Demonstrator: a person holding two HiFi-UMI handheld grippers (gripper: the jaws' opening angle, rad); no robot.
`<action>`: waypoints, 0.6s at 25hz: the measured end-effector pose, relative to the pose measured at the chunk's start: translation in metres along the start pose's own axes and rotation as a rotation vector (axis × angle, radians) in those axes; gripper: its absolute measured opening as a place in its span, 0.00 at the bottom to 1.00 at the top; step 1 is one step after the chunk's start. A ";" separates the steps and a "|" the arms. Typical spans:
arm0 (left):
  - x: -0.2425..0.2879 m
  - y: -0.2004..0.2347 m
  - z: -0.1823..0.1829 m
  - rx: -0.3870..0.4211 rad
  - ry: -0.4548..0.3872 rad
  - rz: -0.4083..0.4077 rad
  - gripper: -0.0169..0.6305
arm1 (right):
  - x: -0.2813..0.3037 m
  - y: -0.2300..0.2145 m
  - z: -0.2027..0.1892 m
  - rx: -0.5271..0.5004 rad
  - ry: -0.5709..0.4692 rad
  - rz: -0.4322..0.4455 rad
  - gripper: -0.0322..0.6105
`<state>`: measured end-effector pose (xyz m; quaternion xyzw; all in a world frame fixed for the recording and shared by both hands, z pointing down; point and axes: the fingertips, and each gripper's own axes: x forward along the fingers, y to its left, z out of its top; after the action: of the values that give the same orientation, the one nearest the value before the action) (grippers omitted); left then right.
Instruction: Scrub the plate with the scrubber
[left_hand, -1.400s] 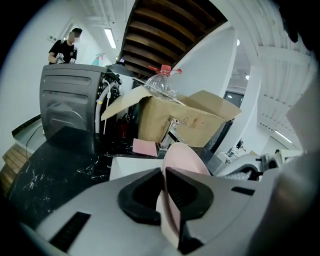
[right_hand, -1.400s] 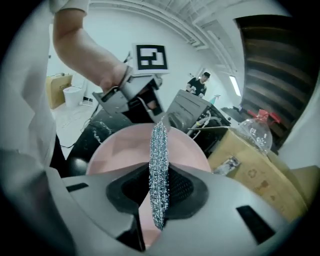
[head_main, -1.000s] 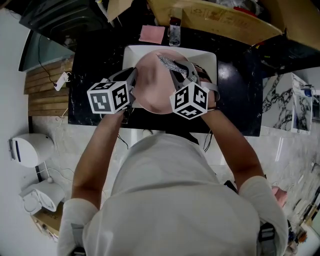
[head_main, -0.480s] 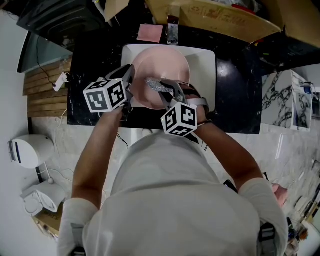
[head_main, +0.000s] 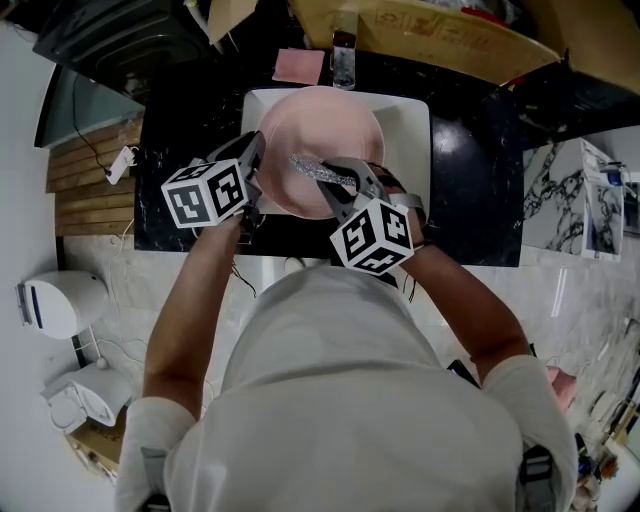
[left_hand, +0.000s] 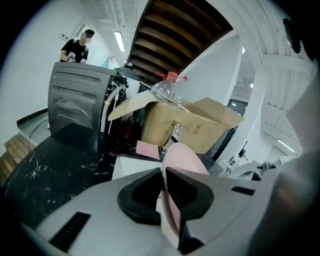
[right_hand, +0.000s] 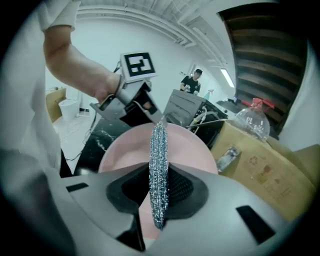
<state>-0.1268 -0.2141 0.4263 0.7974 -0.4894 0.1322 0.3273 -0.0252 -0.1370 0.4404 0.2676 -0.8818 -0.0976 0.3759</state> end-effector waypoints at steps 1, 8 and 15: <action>0.000 -0.001 0.000 -0.003 -0.003 -0.005 0.07 | 0.000 -0.016 -0.001 -0.014 0.008 -0.048 0.17; 0.000 -0.012 -0.004 0.007 0.002 -0.024 0.07 | 0.009 -0.079 -0.017 -0.107 0.098 -0.218 0.17; -0.003 -0.007 0.001 -0.008 -0.028 -0.014 0.07 | 0.011 -0.040 -0.038 -0.099 0.142 -0.143 0.17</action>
<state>-0.1226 -0.2107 0.4208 0.8013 -0.4887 0.1170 0.3246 0.0119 -0.1753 0.4586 0.3170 -0.8257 -0.1482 0.4424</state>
